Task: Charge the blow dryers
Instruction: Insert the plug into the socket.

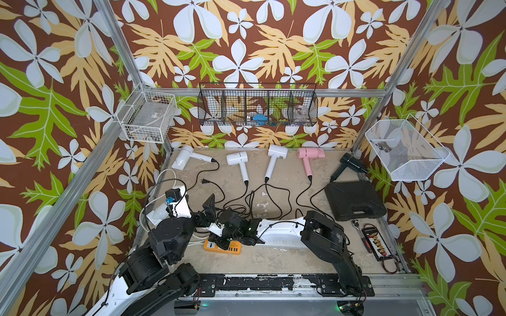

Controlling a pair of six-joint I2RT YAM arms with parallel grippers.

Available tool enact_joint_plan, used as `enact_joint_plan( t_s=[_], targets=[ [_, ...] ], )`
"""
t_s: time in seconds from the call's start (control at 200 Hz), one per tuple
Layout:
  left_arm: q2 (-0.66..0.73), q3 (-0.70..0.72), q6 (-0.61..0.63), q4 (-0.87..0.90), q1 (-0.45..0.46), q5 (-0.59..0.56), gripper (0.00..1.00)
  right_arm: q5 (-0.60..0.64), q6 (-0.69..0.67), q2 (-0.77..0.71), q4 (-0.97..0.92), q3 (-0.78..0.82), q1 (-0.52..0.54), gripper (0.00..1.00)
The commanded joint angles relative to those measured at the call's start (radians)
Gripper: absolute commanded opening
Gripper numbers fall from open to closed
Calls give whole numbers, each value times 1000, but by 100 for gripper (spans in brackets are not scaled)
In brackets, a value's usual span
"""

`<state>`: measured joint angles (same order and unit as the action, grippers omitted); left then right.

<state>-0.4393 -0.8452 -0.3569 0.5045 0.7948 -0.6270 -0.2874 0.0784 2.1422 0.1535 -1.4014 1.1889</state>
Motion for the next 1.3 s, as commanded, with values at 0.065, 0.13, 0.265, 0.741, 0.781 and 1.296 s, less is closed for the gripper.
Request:
enact_joint_plan(
  t_s=[0.065,0.13,0.265,0.741,0.781,1.296],
  targets=[
    [2,1,18,-6,-2,0,100,14,-3,28,-77,-12,2,0],
    [2,1,17,-6,-2,-2,100,29,-13,30,-92,-16,3,0],
    [4,1,18,-6,-2,-2,100,97,-57,23,-146,-14,14,0],
    [4,1,18,-7,-4,-2,100,47,-83,29,-252,89,41,0],
    [4,1,18,-7,-4,-3,100,61,-86,44,-275,81,42,0],
    [4,3,18,-9,-6,3,100,14,-39,55,-275,179,26,0]
  ],
)
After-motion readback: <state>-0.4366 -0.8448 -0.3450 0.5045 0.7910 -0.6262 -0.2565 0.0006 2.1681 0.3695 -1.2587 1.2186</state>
